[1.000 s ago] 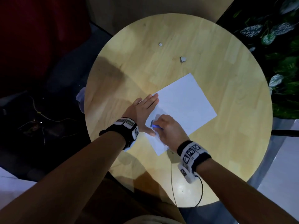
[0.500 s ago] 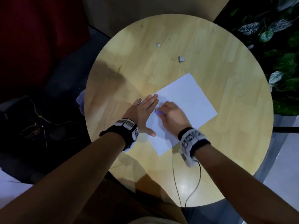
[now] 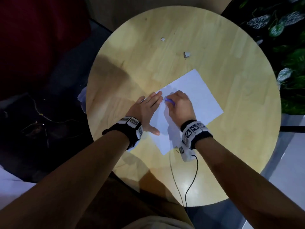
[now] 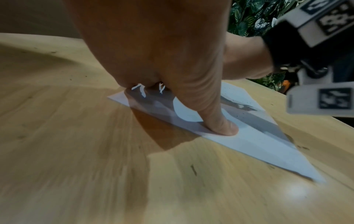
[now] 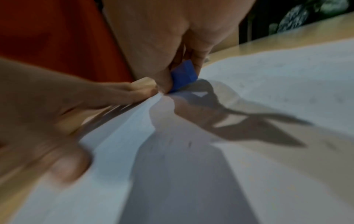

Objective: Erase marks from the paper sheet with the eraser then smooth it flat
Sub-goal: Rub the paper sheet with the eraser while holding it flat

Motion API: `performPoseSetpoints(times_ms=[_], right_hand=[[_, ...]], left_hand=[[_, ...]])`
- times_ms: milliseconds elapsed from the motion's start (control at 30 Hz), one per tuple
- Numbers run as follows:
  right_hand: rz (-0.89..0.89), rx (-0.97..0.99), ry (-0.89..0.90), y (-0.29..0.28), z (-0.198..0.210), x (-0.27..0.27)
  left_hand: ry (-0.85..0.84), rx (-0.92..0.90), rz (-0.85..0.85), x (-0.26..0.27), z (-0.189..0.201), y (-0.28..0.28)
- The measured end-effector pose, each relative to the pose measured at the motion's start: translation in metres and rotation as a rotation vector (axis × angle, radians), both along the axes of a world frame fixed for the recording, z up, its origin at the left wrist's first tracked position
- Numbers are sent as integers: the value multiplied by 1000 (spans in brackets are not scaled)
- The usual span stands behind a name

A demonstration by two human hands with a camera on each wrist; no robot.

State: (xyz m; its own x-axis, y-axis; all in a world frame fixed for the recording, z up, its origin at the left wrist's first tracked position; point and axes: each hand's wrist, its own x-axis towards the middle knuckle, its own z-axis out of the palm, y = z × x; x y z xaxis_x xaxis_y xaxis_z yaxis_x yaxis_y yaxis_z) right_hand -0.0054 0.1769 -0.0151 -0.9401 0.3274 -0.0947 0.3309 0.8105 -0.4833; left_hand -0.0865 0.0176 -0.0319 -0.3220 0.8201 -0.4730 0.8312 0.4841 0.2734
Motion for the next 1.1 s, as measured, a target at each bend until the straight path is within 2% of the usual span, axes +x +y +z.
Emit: performPoseSetpoints(times_ms=[33,133,200,233,333,367,400,500,567,633,700,767,900,967,1100], right_hand=[[31,-13,8,-10,1,11],[297,-80,-30,-37,11,52],[390,-75,-69,-30,15,45],[366,-49,-64,-21,12,31],[70,12,14,1,4,-6],[28,-5,29,1,1,-6],[37,-19,35,-6,0,2],[279,-70,-2,-35,9,46],[369,-80,-57,-31,15,52],[287,-22,-45,-11,9,28],[93,16,1,7,3,7],[28,-3,19,3,-1,11],[282,-61,-38,-27,13,56],[307,-31,-74,-13,15,41],[-61,4,8,18,1,5]], left_hand=[[2,4,3,1,0,0],[24,9,3,1,-2,-1],[25,7,3,0,-2,0],[25,0,2,0,-2,0],[10,-15,-3,-1,-2,2],[4,-8,1,0,-2,1],[5,-1,3,0,-3,1],[36,9,7,1,-5,-1],[40,0,11,1,-4,1],[33,-8,7,0,-2,3],[18,-7,0,1,1,4],[19,-20,4,2,3,6],[57,-38,13,4,4,8],[51,-51,11,3,5,9],[18,-56,10,3,8,8]])
